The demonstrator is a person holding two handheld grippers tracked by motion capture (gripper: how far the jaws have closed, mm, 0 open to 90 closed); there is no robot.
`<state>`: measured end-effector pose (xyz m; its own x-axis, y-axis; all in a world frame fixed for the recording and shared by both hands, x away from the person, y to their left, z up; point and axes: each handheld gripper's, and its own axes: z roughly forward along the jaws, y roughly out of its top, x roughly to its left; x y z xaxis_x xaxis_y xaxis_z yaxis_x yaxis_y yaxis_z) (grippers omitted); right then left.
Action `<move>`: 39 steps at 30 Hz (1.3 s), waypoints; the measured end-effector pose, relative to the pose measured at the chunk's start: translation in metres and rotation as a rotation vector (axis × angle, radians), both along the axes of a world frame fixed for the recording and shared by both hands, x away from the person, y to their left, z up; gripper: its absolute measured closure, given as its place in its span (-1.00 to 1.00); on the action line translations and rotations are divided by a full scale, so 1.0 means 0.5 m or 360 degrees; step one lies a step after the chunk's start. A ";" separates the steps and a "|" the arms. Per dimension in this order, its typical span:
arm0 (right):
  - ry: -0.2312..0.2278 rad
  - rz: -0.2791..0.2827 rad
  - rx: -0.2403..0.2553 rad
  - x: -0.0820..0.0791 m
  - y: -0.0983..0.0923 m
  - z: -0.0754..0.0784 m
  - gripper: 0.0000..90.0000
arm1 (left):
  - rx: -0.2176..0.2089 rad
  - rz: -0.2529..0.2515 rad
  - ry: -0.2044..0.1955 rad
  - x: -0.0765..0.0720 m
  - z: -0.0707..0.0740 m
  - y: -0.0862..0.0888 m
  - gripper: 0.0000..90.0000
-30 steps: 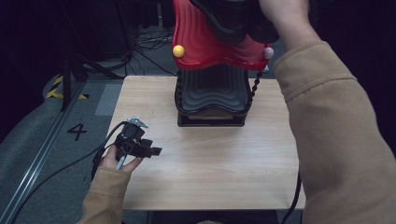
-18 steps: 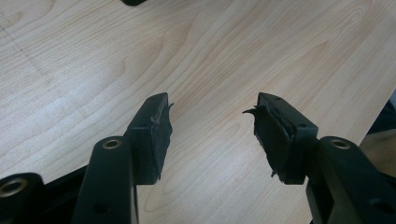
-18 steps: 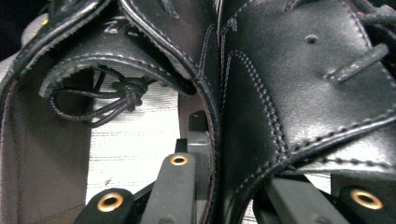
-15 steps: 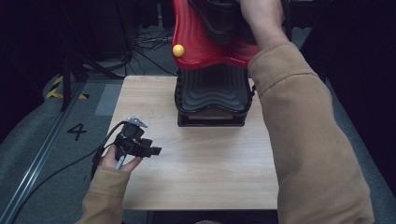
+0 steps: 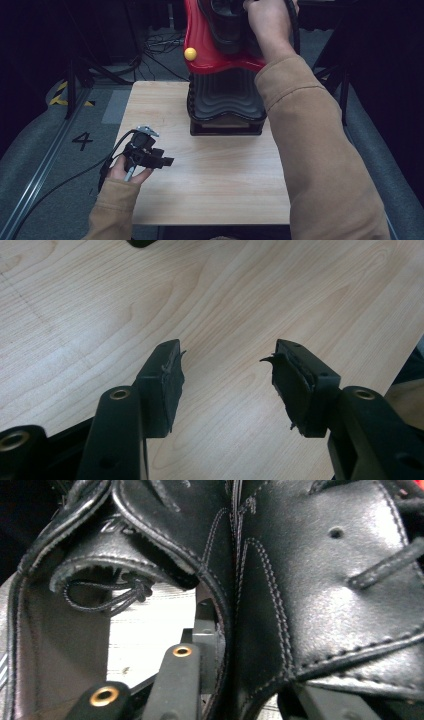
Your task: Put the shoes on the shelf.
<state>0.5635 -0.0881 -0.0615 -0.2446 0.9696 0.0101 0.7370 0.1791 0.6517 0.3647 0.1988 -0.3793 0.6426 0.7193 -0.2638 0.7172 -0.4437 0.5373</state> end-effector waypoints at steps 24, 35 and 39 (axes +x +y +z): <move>0.0040 0.0039 0.0104 0.011 -0.003 -0.047 0.26 | 0.0007 -0.0015 0.0012 0.004 -0.002 -0.010 0.03; 0.0102 0.0053 0.0115 -0.003 -0.011 -0.042 0.05 | 0.0003 -0.0017 0.0011 0.003 -0.001 -0.011 0.03; 0.0083 0.0055 0.0118 -0.015 -0.024 -0.031 0.03 | 0.0009 -0.0023 0.0005 0.004 0.000 -0.014 0.03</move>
<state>0.5559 -0.1002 -0.0769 -0.2751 0.9567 0.0951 0.7645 0.1576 0.6251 0.3665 0.1919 -0.3793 0.6521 0.7115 -0.2618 0.7124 -0.4569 0.5327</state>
